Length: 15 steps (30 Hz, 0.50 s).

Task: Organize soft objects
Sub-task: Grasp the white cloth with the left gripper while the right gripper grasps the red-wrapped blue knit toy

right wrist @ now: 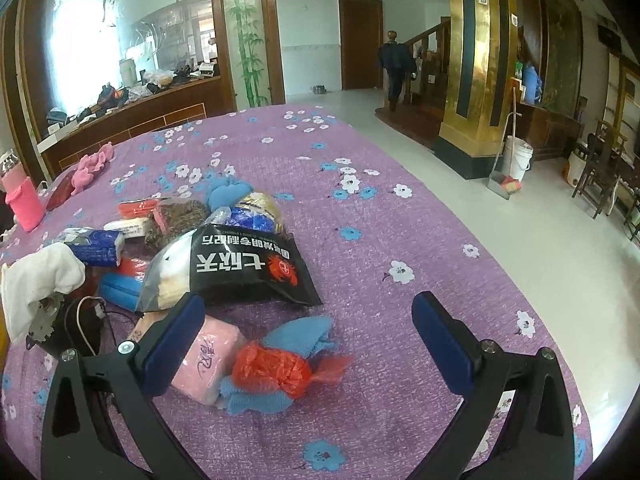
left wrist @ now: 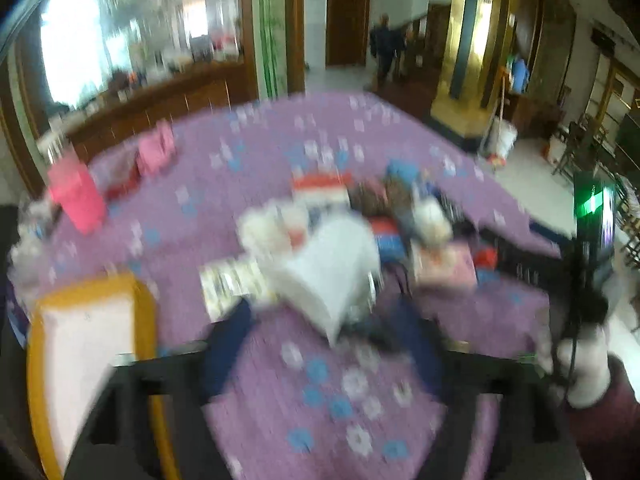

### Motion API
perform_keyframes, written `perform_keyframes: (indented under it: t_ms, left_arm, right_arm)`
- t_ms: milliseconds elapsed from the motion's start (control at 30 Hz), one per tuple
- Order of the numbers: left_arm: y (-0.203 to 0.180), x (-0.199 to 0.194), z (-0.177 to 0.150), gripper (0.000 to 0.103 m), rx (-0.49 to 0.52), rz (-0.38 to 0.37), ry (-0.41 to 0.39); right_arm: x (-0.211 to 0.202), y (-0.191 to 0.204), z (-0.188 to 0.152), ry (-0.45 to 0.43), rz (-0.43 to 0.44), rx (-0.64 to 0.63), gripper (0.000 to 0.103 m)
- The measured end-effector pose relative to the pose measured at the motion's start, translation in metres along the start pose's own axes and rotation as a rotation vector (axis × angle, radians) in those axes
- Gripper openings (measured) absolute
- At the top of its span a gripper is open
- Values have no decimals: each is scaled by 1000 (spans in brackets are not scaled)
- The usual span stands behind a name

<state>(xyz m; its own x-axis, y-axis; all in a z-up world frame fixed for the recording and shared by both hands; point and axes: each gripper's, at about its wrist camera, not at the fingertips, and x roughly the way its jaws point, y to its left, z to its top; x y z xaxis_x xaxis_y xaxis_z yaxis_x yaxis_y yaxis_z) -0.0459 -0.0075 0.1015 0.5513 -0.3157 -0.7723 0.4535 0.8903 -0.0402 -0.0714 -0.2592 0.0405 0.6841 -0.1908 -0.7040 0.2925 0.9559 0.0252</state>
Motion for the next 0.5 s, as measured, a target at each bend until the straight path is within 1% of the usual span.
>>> perform_keyframes:
  t_ms: [100, 167, 200, 233, 267, 300, 367, 400, 433, 500]
  left_arm:
    - [-1, -3, 20, 86, 36, 35, -120]
    - [-6, 6, 27, 84, 77, 60, -129]
    - [-11, 15, 32, 70, 112, 70, -125]
    - [-16, 20, 32, 42, 140, 81, -118]
    - [-23, 28, 33, 25, 173, 103, -107]
    - [-30, 39, 32, 12, 202, 120, -90]
    - [-36, 58, 36, 11, 219, 93, -14]
    - [-35, 65, 37, 11, 196, 62, 34]
    - [-33, 64, 37, 7, 173, 53, 26]
    - [-30, 58, 36, 5, 150, 35, 10]
  right_arm:
    - [0, -2, 0, 2, 4, 12, 103]
    - [1, -4, 1, 8, 7, 21, 103]
    - [1, -5, 1, 11, 10, 25, 103]
    - [1, -6, 0, 12, 12, 30, 103]
    - [1, -8, 0, 12, 15, 37, 103]
    - [1, -9, 0, 12, 18, 42, 103]
    - [1, -12, 1, 13, 19, 54, 103]
    - [1, -13, 1, 13, 21, 60, 103]
    - [0, -16, 1, 11, 28, 70, 103]
    - [-1, -19, 2, 8, 35, 85, 103]
